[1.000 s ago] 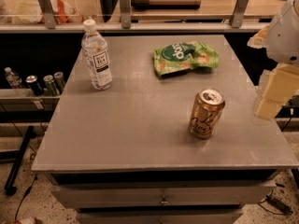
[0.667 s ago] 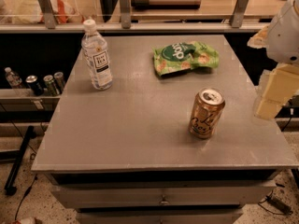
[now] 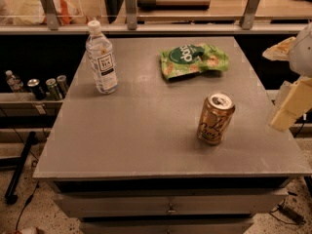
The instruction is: Move orange can near blue plastic bottle
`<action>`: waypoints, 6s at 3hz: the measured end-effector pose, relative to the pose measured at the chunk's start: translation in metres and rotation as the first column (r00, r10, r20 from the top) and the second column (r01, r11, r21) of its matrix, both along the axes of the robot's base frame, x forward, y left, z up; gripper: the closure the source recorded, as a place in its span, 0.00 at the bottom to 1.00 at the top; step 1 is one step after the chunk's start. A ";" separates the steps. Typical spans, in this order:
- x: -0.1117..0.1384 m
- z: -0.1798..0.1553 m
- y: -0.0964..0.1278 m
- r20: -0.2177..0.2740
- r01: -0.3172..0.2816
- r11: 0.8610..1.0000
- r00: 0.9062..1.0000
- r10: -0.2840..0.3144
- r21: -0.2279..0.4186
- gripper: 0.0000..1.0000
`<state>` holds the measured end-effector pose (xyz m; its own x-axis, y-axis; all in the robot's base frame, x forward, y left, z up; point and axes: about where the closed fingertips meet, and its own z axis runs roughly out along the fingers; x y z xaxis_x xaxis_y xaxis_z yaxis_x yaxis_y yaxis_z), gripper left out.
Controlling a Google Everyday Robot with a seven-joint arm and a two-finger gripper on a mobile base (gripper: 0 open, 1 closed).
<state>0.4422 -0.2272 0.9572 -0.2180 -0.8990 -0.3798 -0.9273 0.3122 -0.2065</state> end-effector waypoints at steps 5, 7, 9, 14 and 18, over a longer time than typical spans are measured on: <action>0.007 -0.032 0.026 0.030 -0.113 0.853 0.993 0.113 0.510 0.00; 0.014 -0.052 0.041 0.069 -0.160 0.734 0.986 0.153 0.660 0.00; 0.019 -0.067 0.057 0.123 -0.221 0.608 0.972 0.200 0.763 0.00; 0.015 -0.078 0.073 0.156 -0.268 0.464 0.952 0.265 0.844 0.19; 0.020 -0.067 0.078 0.164 -0.281 0.473 0.947 0.275 0.835 1.00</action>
Offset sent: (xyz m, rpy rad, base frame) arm 0.0045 0.0139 -0.0362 0.6010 0.0118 0.1223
